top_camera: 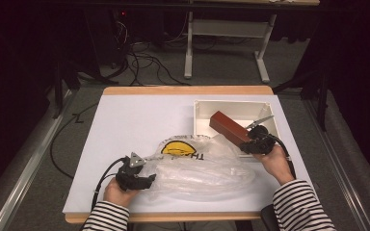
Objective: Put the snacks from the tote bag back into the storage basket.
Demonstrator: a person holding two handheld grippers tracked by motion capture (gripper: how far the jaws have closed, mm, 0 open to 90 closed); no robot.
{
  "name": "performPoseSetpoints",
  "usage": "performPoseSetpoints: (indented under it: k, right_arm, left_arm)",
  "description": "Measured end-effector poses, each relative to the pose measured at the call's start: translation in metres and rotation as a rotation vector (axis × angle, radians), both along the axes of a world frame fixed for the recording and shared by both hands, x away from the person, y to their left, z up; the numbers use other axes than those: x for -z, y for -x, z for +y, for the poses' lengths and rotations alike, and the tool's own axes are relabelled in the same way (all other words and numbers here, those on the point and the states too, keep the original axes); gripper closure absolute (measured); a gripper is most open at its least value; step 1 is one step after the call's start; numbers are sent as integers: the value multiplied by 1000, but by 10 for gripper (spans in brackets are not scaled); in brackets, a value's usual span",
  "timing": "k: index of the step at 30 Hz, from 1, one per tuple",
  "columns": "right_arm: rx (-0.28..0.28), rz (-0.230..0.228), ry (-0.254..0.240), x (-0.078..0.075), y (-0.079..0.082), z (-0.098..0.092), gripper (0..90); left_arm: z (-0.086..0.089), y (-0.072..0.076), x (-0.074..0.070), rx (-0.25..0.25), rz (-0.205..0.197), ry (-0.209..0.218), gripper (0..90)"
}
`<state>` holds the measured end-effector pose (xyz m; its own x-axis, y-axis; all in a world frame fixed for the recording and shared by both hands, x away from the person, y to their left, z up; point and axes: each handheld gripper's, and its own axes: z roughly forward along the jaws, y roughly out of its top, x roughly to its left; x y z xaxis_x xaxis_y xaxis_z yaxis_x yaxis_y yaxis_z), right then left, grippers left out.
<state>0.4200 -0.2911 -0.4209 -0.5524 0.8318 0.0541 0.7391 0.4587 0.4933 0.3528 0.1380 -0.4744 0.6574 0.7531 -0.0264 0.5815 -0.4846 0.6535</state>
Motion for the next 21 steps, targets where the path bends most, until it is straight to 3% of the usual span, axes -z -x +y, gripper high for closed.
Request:
performPoseSetpoints:
  k: [21]
  right_arm:
    - [67, 22, 18, 8, -22, -1, 875]
  left_arm:
    - [0, 0, 0, 1, -1, -1, 350]
